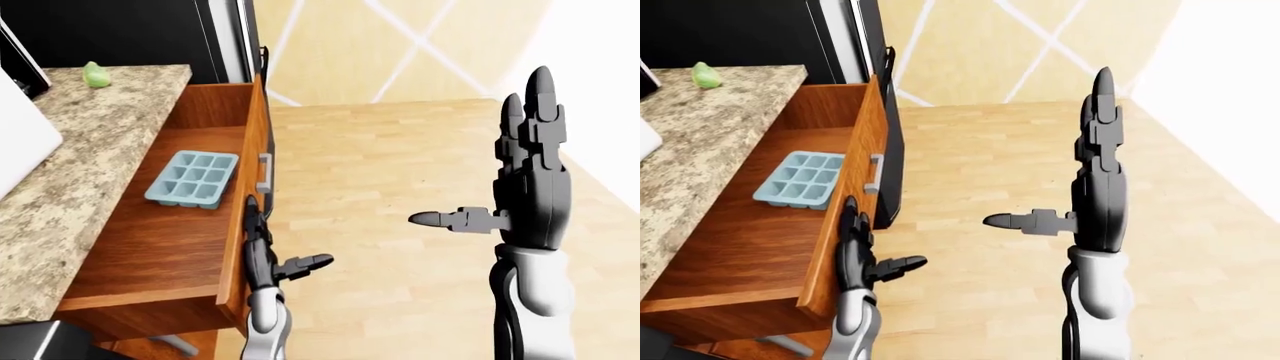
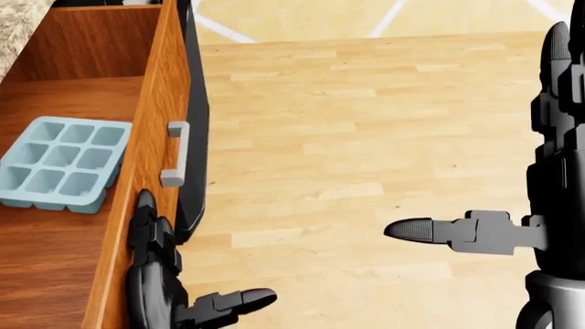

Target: Close the right drawer.

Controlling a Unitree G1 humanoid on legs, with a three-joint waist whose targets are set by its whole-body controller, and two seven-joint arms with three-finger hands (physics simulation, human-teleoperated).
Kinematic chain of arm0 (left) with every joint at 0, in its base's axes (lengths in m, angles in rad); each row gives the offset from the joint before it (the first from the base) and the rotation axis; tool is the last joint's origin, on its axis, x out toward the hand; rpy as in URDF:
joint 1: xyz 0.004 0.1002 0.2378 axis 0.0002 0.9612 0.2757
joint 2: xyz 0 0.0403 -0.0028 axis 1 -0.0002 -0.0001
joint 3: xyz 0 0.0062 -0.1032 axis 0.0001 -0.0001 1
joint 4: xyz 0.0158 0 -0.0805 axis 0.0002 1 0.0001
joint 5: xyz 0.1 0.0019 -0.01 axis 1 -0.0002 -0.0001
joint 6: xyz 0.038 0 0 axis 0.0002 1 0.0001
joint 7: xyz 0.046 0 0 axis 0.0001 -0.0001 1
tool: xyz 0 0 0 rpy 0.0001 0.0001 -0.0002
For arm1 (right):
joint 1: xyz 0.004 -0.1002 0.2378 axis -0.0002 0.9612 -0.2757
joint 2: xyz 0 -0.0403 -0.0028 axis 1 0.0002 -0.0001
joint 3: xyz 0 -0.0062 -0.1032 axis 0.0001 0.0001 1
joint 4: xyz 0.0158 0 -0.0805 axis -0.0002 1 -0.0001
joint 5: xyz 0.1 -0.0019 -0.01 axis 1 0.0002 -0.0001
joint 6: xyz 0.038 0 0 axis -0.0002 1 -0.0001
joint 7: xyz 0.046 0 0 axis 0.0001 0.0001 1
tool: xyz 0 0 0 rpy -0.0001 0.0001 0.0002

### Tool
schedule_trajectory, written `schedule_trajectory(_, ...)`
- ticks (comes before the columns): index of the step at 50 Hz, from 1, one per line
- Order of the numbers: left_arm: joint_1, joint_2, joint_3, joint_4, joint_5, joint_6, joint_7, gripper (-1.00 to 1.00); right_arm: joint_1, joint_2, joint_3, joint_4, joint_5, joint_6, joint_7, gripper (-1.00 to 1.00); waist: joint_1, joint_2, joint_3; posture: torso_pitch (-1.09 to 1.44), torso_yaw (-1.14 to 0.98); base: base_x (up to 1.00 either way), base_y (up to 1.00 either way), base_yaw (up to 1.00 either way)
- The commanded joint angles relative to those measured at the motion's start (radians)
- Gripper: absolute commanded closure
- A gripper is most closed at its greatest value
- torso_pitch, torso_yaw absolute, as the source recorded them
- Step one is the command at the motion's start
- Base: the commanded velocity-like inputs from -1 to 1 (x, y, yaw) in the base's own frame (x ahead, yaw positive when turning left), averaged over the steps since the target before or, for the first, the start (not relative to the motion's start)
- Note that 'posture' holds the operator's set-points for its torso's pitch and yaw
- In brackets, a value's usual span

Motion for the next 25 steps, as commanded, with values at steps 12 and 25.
schedule_trajectory(12, -0.029, 0.013, 0.063, -0.022, -0.028, -0.020, 0.091, -1.00, -0.017, -0.005, -0.002, -0.039, -0.002, -0.019, -0.004, -1.00, 0.001, -0.004, -0.014, 0.00, 0.00, 0.00, 0.00, 0.00)
schedule_trajectory(25, -0.066, 0.014, 0.084, 0.049, -0.050, -0.046, 0.134, -1.00, -0.018, -0.005, -0.003, -0.030, -0.001, -0.025, -0.004, -1.00, -0.001, -0.002, -0.014, 0.00, 0.00, 0.00, 0.00, 0.00)
